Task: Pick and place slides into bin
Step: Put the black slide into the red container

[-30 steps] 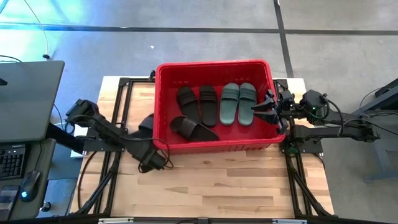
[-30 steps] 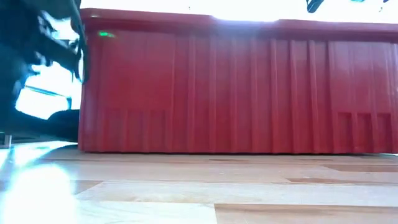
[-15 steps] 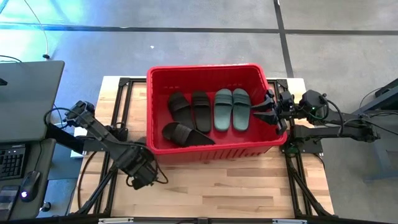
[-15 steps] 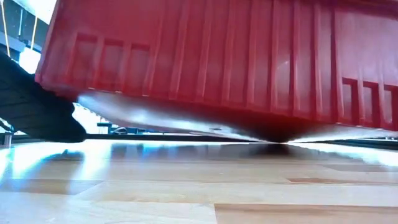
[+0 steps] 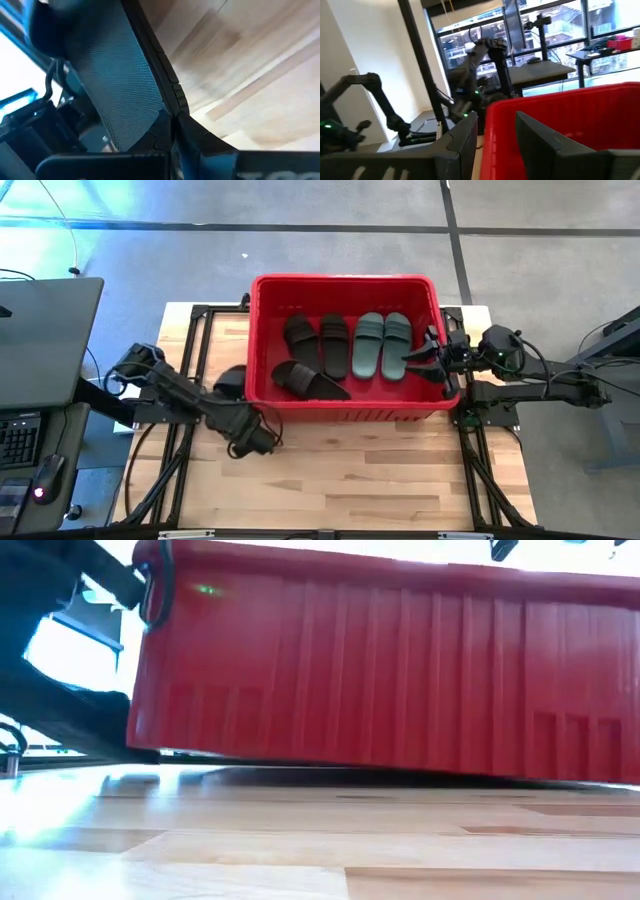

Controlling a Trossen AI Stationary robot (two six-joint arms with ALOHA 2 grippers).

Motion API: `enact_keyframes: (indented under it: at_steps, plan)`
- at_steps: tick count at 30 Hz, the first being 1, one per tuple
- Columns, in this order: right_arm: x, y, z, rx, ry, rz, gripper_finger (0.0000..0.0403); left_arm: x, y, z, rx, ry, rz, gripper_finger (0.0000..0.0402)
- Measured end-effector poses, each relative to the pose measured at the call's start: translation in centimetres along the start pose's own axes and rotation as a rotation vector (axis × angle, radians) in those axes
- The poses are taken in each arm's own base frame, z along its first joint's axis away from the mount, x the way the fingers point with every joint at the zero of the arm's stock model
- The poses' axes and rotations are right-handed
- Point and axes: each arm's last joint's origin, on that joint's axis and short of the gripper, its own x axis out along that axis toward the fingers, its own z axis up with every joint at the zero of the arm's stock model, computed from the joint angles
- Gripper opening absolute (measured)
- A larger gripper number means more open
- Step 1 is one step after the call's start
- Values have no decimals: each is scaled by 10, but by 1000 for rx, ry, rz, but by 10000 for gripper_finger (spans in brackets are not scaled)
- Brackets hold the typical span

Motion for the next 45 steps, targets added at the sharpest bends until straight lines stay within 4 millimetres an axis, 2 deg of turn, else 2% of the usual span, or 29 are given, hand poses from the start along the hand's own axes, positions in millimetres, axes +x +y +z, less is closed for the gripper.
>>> enact_keyframes:
  at_steps: [5,12,15,24,29,33,36,39,45]
  plan:
    - [0,1,0,13,5,21,122,30,4,15,15,104,31,0]
    - [0,2,-1,35,19,68,122,70,-6,4,22,168,-17,0]
    - [0,2,0,34,18,68,122,76,-14,-5,32,187,-72,0]
    - [0,2,-1,19,18,69,122,70,-42,-38,-40,109,-191,1]
    - [0,2,-1,15,18,69,122,43,-58,-59,0,106,-287,1]
    - [0,2,-1,-20,17,69,122,2,-70,-73,66,71,-419,1]
    - [0,2,0,-40,16,69,122,-34,-74,-85,115,110,-538,1]
    - [0,2,0,-45,15,69,122,-73,-71,-96,113,159,-636,1]
    - [0,2,0,-45,15,69,122,-145,-45,-111,108,-27,-791,1]
